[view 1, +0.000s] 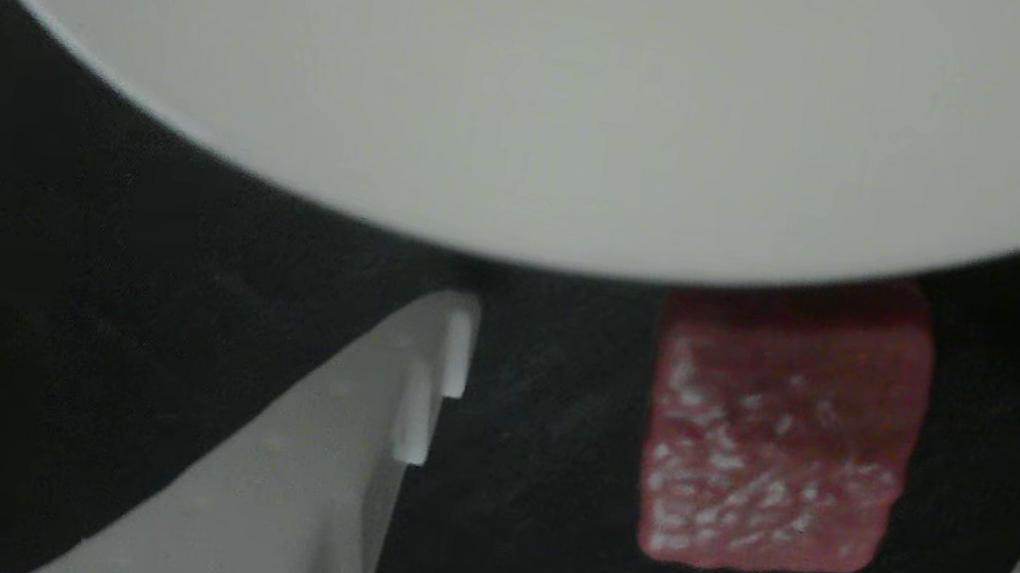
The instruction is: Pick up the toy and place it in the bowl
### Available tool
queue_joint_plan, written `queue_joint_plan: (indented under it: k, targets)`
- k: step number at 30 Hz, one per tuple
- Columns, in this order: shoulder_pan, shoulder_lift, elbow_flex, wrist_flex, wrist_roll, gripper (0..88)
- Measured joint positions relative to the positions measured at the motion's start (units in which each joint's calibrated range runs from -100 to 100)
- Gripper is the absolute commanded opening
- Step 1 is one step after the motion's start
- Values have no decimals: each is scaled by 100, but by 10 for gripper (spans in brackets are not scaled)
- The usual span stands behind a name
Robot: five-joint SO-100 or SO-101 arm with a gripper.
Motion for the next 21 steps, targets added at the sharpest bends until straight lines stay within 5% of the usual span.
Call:
queue_joint_plan:
  k: [11,17,21]
  targets:
    - [-8,33,0,-76,0,404]
    - [-8,33,0,-76,0,241]
    - [-8,25,-9,-160,0,222]
